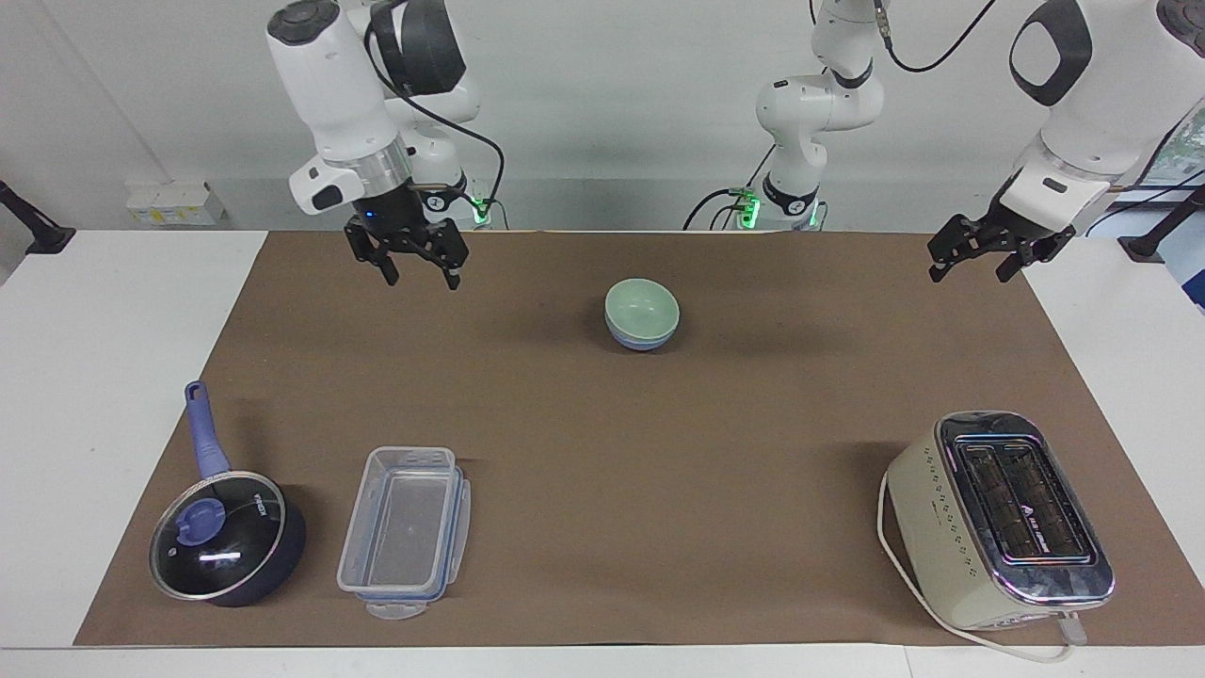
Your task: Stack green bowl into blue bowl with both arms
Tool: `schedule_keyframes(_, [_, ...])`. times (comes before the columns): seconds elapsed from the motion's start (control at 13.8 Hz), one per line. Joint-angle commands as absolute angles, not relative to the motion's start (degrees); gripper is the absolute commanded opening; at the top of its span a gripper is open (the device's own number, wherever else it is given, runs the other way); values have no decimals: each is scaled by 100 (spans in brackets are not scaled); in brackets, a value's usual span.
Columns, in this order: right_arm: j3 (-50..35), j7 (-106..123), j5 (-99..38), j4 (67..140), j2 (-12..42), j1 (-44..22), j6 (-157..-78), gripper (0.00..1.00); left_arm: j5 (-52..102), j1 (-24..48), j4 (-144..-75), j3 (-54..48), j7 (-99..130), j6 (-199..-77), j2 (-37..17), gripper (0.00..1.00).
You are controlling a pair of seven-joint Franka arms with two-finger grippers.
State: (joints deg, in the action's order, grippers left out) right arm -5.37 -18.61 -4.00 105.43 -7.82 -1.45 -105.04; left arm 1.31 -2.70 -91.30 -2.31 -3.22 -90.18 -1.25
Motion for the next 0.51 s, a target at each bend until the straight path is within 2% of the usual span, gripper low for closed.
schedule_keyframes(0.0, [-615,-1731,-97,9626,-510,-9,-9793,100,0,-281,-9149,-246,-255,-8965,-97,100])
schedule_keyframes(0.29, [-615,-1688,26,8344,-37,272,-8747,100,0,-281,-9149,-246,-255,-8965,-97,100])
schedule_keyframes(0.44, [-633,-1347,385,7991,122,264,-8500,100,0,-281,-9149,-246,-264,-8965,-97,100])
